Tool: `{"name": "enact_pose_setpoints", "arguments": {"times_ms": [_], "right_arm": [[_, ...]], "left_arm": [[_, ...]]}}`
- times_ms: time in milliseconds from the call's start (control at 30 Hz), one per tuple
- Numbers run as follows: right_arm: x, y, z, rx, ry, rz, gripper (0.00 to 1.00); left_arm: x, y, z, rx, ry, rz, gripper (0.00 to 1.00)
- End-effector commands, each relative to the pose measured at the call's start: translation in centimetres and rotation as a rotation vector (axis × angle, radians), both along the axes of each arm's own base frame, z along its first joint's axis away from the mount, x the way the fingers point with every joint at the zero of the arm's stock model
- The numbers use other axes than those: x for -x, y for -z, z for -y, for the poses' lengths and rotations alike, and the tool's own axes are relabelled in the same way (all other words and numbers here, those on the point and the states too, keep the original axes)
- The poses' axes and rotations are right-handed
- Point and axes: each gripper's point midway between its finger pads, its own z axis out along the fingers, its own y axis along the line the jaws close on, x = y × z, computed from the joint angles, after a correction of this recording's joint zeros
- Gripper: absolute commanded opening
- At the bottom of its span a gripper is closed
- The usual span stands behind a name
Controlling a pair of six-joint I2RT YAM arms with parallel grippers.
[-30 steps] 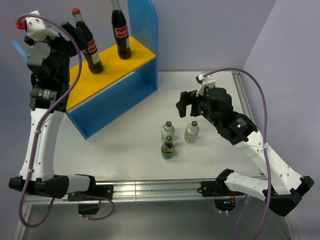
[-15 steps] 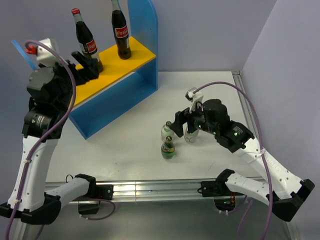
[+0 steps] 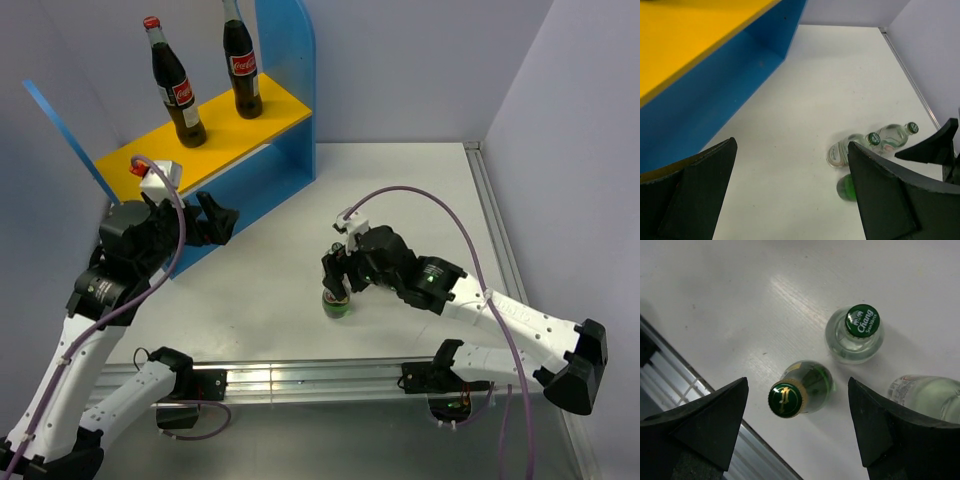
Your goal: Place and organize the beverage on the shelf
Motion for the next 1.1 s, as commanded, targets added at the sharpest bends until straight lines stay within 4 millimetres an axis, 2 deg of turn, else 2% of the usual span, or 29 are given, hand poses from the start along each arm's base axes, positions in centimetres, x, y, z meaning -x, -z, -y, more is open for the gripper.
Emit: {"name": "enact_pose_setpoints", "arguments": {"times_ms": [0, 33, 67, 200, 267, 433, 533, 567, 700, 733, 800, 833, 900, 933, 967, 1000, 1067], "right_arm": [[-1.7, -0.7, -0.6, -0.04, 0.07, 0.062, 0.87], [-1.6, -0.7, -0.8, -0.048, 0.065, 0.058, 0.84], [-1.4, 0.1, -1.1, -0.036, 0.054, 0.048, 0.81], [-1.1, 0.9, -1.5, -0.042, 0.045, 0.064, 0.69], [-1.2, 1.0, -1.7, -0.055, 0.05, 0.071, 0.57], [-1.1, 1.3, -1.9, -0.046, 0.05, 0.081, 0.4], [-1.1, 1.0, -1.9, -0.041, 0.047, 0.095, 0.05], [-1.3, 0.1, -2.1, -0.054, 0.051, 0.106, 0.0], [-1.2, -3.7, -3.4, -0.092, -0.011, 0.14, 0.0], [-1.2, -5.4, -3.7, -0.099, -0.02, 0.142, 0.0], [-1.1, -6.5, -4.0, -0.089, -0.045, 0.137, 0.0], [-1.3, -8.1, -4.5, -0.103, -0.049, 0.15, 0.0], [-1.4, -8.8, -4.4, -0.072, -0.056, 0.147, 0.0], [-1.8, -10.1, -4.7, -0.081, -0.051, 0.16, 0.0], [-1.9, -10.7, -4.7, -0.077, -0.054, 0.166, 0.0], [-1.9, -11.0, -4.7, -0.067, -0.059, 0.169, 0.0], [-2.2, -12.7, -5.1, -0.078, -0.066, 0.19, 0.0]], "left_arm": [[1.2, 0.4, 0.8, 0.005, 0.068, 0.027, 0.99], [1.2, 1.5, 0.7, -0.008, 0.067, 0.013, 0.99], [1.4, 1.4, 0.5, -0.009, 0.06, 0.023, 1.0], [1.6, 1.9, -0.1, -0.032, 0.028, 0.026, 1.0], [1.6, 1.9, 0.3, -0.036, 0.039, 0.027, 1.0], [1.3, 2.4, 1.0, -0.043, 0.06, 0.01, 1.0], [1.0, 2.5, 1.4, -0.043, 0.068, 0.018, 0.99], [1.0, 2.6, 1.7, -0.038, 0.081, 0.018, 1.0], [0.7, 2.8, 3.7, 0.013, 0.155, 0.004, 0.99], [0.4, 2.2, 4.1, 0.035, 0.165, 0.024, 0.99], [0.8, 2.0, 5.1, 0.071, 0.22, 0.033, 0.99], [0.9, 1.4, 5.3, 0.09, 0.234, 0.056, 1.0], [1.4, 1.4, 6.1, 0.116, 0.271, 0.061, 0.99], [1.6, 0.8, 6.5, 0.135, 0.291, 0.092, 0.99], [1.8, 0.6, 6.8, 0.148, 0.307, 0.105, 0.99], [2.2, 1.5, 7.6, 0.152, 0.338, 0.098, 0.99], [3.0, 0.3, 8.3, 0.194, 0.386, 0.161, 0.99]]}}
